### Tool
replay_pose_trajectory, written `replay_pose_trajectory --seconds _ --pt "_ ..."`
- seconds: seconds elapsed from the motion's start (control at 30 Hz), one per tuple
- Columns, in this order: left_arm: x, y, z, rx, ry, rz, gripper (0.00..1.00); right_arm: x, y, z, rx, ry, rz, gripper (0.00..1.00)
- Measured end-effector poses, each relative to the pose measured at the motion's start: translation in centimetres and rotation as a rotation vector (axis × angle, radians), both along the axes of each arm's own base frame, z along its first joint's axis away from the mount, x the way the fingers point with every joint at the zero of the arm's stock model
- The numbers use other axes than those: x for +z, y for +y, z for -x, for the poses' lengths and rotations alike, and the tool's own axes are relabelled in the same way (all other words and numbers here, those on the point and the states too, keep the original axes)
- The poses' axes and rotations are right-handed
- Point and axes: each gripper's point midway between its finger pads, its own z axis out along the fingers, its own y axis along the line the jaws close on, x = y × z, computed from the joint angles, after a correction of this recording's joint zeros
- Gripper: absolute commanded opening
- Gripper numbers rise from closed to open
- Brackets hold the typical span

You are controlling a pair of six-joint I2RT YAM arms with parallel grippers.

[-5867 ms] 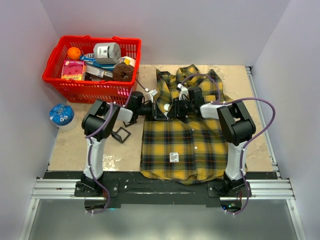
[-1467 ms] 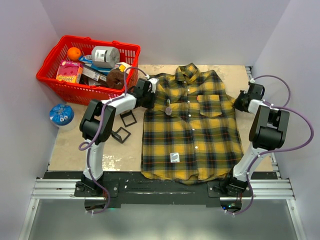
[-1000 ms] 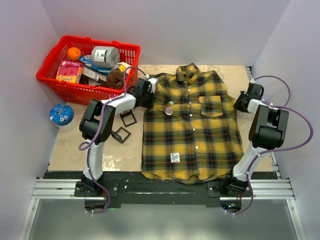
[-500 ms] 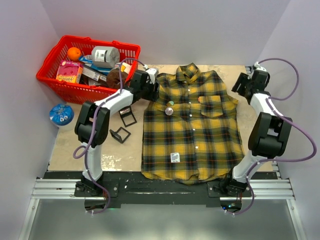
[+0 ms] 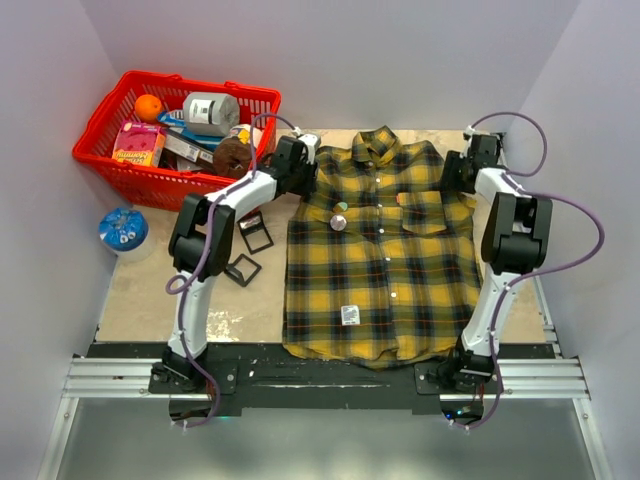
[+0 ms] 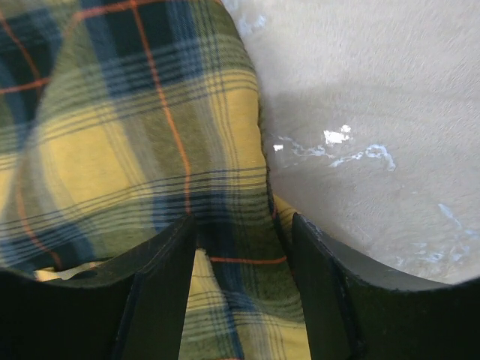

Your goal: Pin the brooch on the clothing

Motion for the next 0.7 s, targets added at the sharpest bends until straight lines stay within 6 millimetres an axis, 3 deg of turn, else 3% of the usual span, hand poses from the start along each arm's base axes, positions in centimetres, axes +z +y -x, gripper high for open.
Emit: replay_pose_trajectory --seconds 0.2,0.23,0.27,0.33,0.43,0.7 --pt "-1.7 -0.5 -0.3 -0.012 0.025 0.005 0.28 -2.3 -0.3 0.1 0.010 0.058 0.004 0.42" --pt "-2.0 -0.6 -0.4 -0.015 0.030 0.010 0.19 -2.3 -0.3 0.0 0.013 0.058 0.006 0.38" --pt "-2.3 -0.8 -0.4 -0.020 0.034 0.015 0.13 -2.4 -0.3 -0.2 0.016 0.058 0.007 0.26" --pt "-2.7 -0.9 -0.4 -0.024 0.044 0.027 0.00 -2.3 -0.3 -0.5 0.024 0.055 0.009 0.13" --pt "-3.1 -1.0 -0.6 -0.018 0.047 0.038 0.00 -2.5 -0.4 -0.9 0.027 0.055 0.012 0.01" --pt "-2.7 -0.6 -1.4 0.014 0.019 0.029 0.00 -2.5 -1.7 -1.2 -0.029 0.069 0.060 0.00"
